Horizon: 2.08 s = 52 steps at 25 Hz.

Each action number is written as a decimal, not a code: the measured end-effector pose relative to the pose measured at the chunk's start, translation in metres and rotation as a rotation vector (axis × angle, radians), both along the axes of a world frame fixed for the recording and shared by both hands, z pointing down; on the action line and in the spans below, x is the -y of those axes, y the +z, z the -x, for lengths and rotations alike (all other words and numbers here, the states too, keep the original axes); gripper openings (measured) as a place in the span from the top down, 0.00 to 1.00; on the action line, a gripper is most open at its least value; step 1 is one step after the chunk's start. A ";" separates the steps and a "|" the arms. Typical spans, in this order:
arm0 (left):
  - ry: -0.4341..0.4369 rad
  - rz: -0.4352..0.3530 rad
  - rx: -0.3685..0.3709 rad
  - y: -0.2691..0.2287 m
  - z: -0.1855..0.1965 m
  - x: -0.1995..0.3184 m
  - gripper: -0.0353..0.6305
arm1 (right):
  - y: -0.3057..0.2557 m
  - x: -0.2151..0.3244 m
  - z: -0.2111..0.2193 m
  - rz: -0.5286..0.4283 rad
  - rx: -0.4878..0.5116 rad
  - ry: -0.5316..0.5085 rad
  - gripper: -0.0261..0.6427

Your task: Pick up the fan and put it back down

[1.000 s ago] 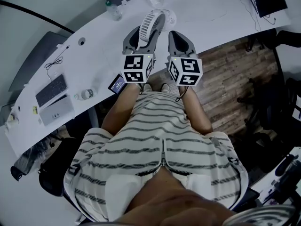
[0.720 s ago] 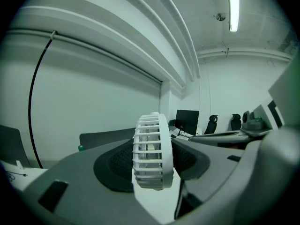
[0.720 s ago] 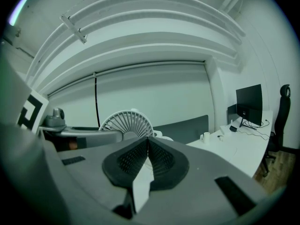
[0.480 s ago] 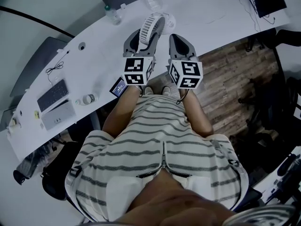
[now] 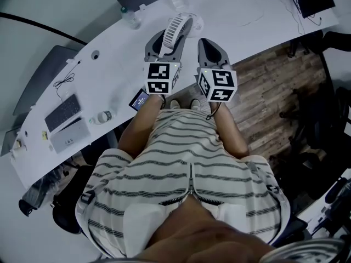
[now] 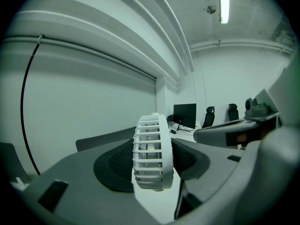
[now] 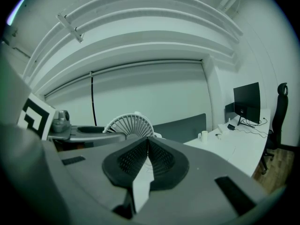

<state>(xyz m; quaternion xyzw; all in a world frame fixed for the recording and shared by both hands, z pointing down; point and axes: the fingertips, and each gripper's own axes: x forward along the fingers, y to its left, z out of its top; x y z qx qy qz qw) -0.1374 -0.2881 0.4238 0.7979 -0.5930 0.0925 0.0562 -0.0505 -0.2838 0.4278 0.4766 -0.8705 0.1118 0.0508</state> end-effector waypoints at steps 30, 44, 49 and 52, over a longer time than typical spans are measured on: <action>0.199 0.103 0.254 0.092 -0.010 0.065 0.61 | 0.016 0.010 -0.022 0.029 -0.035 0.065 0.94; 0.278 0.138 0.318 0.125 -0.011 0.089 0.61 | 0.020 0.015 -0.037 0.040 -0.030 0.098 0.94; 0.310 0.155 0.347 0.133 -0.013 0.100 0.61 | 0.020 0.016 -0.042 0.042 -0.030 0.105 0.94; 0.345 0.171 0.346 0.141 -0.015 0.106 0.61 | 0.021 0.017 -0.045 0.043 -0.028 0.111 0.94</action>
